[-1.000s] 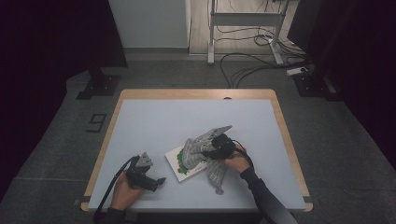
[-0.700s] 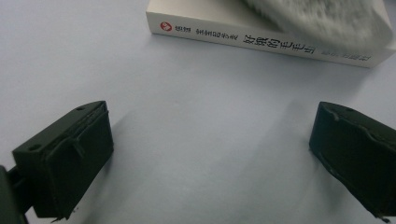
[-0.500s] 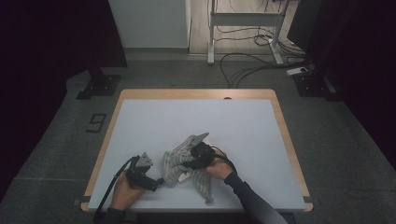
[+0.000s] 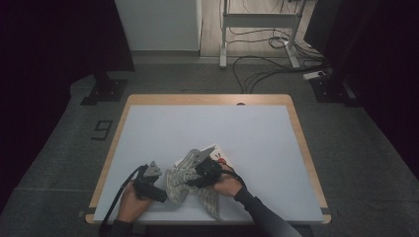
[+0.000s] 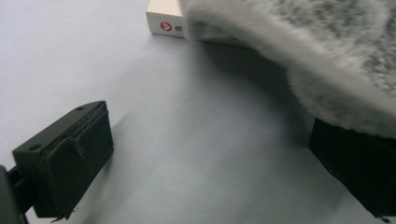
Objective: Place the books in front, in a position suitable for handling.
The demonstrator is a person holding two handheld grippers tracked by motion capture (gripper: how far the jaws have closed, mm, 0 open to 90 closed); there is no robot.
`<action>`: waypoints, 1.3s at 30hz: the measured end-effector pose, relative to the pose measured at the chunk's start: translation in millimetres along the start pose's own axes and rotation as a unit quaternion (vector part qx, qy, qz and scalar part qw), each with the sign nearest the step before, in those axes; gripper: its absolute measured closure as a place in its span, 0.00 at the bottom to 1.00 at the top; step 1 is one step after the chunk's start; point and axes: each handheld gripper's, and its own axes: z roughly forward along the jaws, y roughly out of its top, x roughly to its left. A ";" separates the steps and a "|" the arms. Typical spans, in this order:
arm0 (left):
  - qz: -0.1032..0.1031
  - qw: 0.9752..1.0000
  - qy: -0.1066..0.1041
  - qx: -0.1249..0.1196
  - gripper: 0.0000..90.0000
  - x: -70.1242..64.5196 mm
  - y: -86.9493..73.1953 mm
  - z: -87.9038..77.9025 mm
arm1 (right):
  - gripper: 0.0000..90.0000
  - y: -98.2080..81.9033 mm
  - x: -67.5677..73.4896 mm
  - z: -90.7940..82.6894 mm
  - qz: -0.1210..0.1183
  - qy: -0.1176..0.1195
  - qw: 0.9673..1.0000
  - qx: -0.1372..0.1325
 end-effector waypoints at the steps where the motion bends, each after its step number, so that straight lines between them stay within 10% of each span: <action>1: 0.000 1.000 0.000 0.000 0.00 0.0 0.0 0.0 | 0.69 -1.1 0.6 -0.8 -0.003 0.002 1.000 0.000; 20: -0.002 1.000 0.000 -0.001 0.00 -0.1 -0.1 0.1 | 0.70 -33.4 -22.1 -35.3 0.037 -0.027 0.999 0.005; 39: -0.001 1.000 0.000 0.000 0.00 -0.1 0.0 0.1 | 0.70 -82.6 -67.5 -85.0 0.115 -0.116 0.987 -0.008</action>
